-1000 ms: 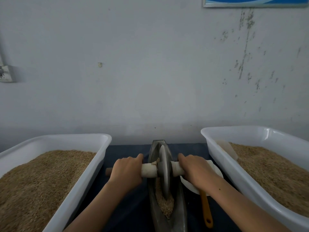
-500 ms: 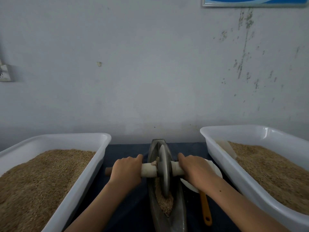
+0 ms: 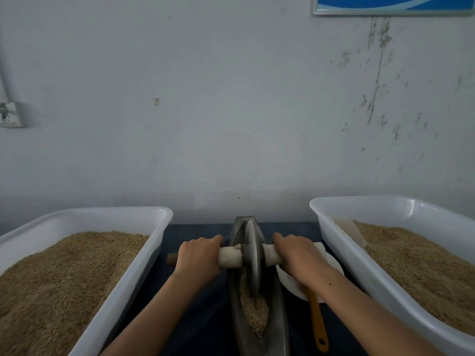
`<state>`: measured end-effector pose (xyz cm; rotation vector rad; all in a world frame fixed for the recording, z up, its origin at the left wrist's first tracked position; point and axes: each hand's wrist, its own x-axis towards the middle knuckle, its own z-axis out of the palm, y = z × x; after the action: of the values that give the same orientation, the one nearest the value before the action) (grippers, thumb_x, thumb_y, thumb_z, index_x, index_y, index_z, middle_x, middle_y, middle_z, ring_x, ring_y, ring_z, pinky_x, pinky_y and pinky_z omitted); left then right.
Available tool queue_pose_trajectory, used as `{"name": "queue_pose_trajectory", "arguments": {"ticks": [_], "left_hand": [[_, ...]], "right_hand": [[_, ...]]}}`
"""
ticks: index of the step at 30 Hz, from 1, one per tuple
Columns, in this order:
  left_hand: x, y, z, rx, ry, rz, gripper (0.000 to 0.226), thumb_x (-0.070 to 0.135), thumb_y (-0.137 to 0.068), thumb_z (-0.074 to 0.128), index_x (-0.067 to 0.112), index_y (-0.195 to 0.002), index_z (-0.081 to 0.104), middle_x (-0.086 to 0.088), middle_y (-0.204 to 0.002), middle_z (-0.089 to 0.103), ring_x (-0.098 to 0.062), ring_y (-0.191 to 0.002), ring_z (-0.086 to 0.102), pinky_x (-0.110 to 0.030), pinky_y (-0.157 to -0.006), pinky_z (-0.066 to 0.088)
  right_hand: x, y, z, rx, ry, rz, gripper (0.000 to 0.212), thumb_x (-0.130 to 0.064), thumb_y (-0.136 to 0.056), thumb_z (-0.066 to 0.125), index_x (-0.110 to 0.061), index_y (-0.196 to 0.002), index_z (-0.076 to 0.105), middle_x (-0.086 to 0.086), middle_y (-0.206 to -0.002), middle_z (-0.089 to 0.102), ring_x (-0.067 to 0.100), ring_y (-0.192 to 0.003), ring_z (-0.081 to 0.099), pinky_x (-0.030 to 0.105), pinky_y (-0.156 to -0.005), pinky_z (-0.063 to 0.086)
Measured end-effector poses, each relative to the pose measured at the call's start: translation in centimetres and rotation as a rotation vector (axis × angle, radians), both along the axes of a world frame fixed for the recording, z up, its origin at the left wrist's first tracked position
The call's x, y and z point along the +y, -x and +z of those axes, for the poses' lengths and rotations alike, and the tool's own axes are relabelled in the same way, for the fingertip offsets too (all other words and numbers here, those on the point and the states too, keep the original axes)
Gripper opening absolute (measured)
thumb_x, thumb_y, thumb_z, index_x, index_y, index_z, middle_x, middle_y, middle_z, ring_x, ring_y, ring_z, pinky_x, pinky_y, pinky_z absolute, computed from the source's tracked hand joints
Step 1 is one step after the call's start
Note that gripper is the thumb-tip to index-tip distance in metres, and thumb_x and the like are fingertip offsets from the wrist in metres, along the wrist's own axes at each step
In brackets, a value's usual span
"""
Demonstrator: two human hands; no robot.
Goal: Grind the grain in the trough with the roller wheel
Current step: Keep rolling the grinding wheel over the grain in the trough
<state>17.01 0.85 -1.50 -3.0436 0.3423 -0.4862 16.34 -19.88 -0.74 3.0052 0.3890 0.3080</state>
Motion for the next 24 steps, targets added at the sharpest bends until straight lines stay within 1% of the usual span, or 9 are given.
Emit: {"name": "queue_pose_trajectory", "arguments": {"ticks": [4, 7, 8, 12, 14, 18, 19, 21, 24], "left_hand": [[0.1, 0.2, 0.0, 0.012, -0.001, -0.025, 0.032, 0.033, -0.088, 0.058, 0.027, -0.117, 0.046, 0.003, -0.110, 0.062, -0.016, -0.099, 0.059, -0.029, -0.077, 0.039], [0.3, 0.8, -0.3, 0.011, -0.001, -0.047, 0.035, 0.035, -0.088, 0.058, 0.028, -0.120, 0.044, 0.004, -0.112, 0.061, -0.014, -0.101, 0.058, -0.028, -0.080, 0.041], [0.4, 1.0, -0.5, 0.005, -0.001, -0.052, 0.036, 0.036, -0.088, 0.058, 0.029, -0.120, 0.043, 0.005, -0.112, 0.061, -0.014, -0.101, 0.058, -0.028, -0.081, 0.041], [0.7, 1.5, -1.0, -0.022, 0.001, -0.066, 0.038, 0.036, -0.089, 0.058, 0.030, -0.122, 0.040, 0.005, -0.114, 0.060, -0.013, -0.101, 0.058, -0.029, -0.084, 0.043], [0.6, 1.4, -1.0, -0.018, 0.003, -0.067, 0.039, 0.036, -0.089, 0.058, 0.030, -0.122, 0.040, 0.005, -0.114, 0.060, -0.012, -0.102, 0.058, -0.029, -0.085, 0.043], [0.4, 0.7, -0.7, -0.030, 0.012, -0.042, 0.035, 0.035, -0.089, 0.057, 0.028, -0.120, 0.041, 0.005, -0.111, 0.061, -0.014, -0.099, 0.059, -0.028, -0.080, 0.043], [0.4, 0.4, -0.6, -0.034, 0.011, -0.034, 0.034, 0.034, -0.089, 0.056, 0.028, -0.119, 0.042, 0.004, -0.109, 0.061, -0.015, -0.098, 0.059, -0.028, -0.079, 0.042], [0.2, 0.1, -0.4, -0.032, 0.006, -0.016, 0.032, 0.033, -0.090, 0.055, 0.027, -0.119, 0.043, 0.003, -0.108, 0.062, -0.016, -0.096, 0.060, -0.028, -0.075, 0.041], [0.0, -0.1, -0.3, -0.031, 0.005, -0.002, 0.031, 0.033, -0.090, 0.054, 0.027, -0.118, 0.043, 0.003, -0.107, 0.062, -0.017, -0.096, 0.060, -0.027, -0.072, 0.037]], "right_hand": [[0.0, 0.7, 0.1, 0.015, -0.022, -0.002, 0.023, -0.006, -0.090, 0.053, -0.017, -0.107, 0.042, 0.006, -0.095, 0.055, 0.024, -0.081, 0.051, 0.030, -0.066, 0.032], [-0.2, 1.5, -0.2, 0.036, -0.026, 0.001, 0.029, -0.008, -0.090, 0.057, -0.017, -0.114, 0.043, 0.006, -0.096, 0.056, 0.019, -0.078, 0.045, 0.030, -0.062, 0.033], [-0.3, 1.7, -0.3, 0.040, -0.021, 0.002, 0.031, -0.008, -0.090, 0.057, -0.016, -0.116, 0.043, 0.006, -0.098, 0.057, 0.020, -0.080, 0.048, 0.028, -0.062, 0.035], [-0.1, 2.2, -0.1, 0.086, -0.009, -0.004, 0.035, -0.009, -0.090, 0.058, -0.011, -0.122, 0.044, 0.009, -0.112, 0.060, 0.024, -0.101, 0.059, 0.031, -0.079, 0.042], [-0.1, 2.4, 0.3, 0.096, 0.001, -0.002, 0.032, -0.009, -0.091, 0.056, -0.013, -0.121, 0.044, 0.009, -0.111, 0.059, 0.024, -0.098, 0.058, 0.029, -0.075, 0.039], [0.2, 1.9, 1.3, 0.130, 0.026, -0.004, 0.029, -0.009, -0.092, 0.055, -0.023, -0.110, 0.037, 0.001, -0.082, 0.045, 0.020, -0.077, 0.048, 0.021, -0.050, 0.021], [0.4, 1.7, 1.5, 0.142, 0.033, -0.011, 0.029, -0.008, -0.092, 0.055, -0.022, -0.111, 0.038, 0.001, -0.081, 0.043, 0.022, -0.080, 0.049, 0.020, -0.049, 0.018], [0.5, 1.3, 1.5, 0.104, 0.021, -0.012, 0.026, -0.007, -0.091, 0.054, -0.020, -0.107, 0.037, 0.000, -0.076, 0.038, 0.023, -0.083, 0.047, 0.024, -0.049, 0.022], [0.3, 1.0, 1.0, 0.056, 0.001, -0.009, 0.022, -0.006, -0.091, 0.051, -0.018, -0.098, 0.034, 0.000, -0.079, 0.043, 0.023, -0.081, 0.046, 0.030, -0.063, 0.030]]}}
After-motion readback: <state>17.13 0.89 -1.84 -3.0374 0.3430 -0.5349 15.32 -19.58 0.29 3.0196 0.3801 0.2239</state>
